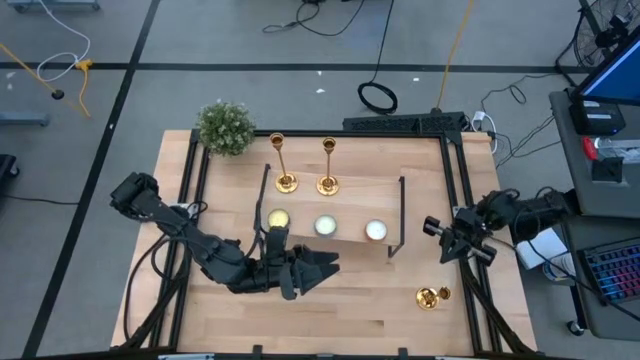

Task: Pick & Place candle stick holders
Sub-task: Put the gold candle holder onto the shelf

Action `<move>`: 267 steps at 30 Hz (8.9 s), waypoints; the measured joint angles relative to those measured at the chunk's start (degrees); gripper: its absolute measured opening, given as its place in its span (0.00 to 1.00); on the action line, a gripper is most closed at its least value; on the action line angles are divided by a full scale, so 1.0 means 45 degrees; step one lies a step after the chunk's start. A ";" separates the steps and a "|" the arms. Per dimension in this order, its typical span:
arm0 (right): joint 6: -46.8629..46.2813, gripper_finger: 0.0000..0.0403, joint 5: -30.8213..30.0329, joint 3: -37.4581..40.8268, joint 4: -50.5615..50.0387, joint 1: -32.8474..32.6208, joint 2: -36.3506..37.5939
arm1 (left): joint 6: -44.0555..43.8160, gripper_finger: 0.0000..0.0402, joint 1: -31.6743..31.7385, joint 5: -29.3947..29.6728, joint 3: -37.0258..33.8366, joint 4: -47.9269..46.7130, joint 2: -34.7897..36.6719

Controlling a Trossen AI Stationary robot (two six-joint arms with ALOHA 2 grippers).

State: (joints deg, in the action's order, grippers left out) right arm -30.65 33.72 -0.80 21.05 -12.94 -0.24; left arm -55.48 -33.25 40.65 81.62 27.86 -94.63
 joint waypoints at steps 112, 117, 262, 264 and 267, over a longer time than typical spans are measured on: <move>-0.4141 0.00 -1.4212 -0.5979 -0.1016 -0.8267 -0.7788 | 0.1060 0.99 -0.0603 -0.4387 0.0000 -0.3240 0.0005; -0.5544 0.00 -1.6561 -0.5979 -0.1517 -0.9766 -0.7785 | 0.0985 0.99 -0.0588 -0.4385 0.0000 -0.3240 0.0005; -1.7446 0.59 -0.5801 -1.4401 -1.7873 -0.8861 -1.5331 | 0.2074 0.99 -0.1106 -0.3270 0.0000 -0.3593 0.0005; -1.7255 0.58 -0.5810 -1.4401 -1.7892 -0.8707 -1.5341 | 0.2072 0.99 -0.1172 -0.3270 0.0000 -0.3592 0.0005; -1.6937 0.57 -0.5815 -1.4401 -1.7979 -0.8468 -1.5336 | 0.2098 0.99 -0.1268 -0.3260 0.0000 -0.3590 0.0005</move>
State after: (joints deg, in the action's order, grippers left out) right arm -106.87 7.55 -65.60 -59.85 -51.04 -69.25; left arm -46.04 -38.96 25.98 81.62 11.70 -94.61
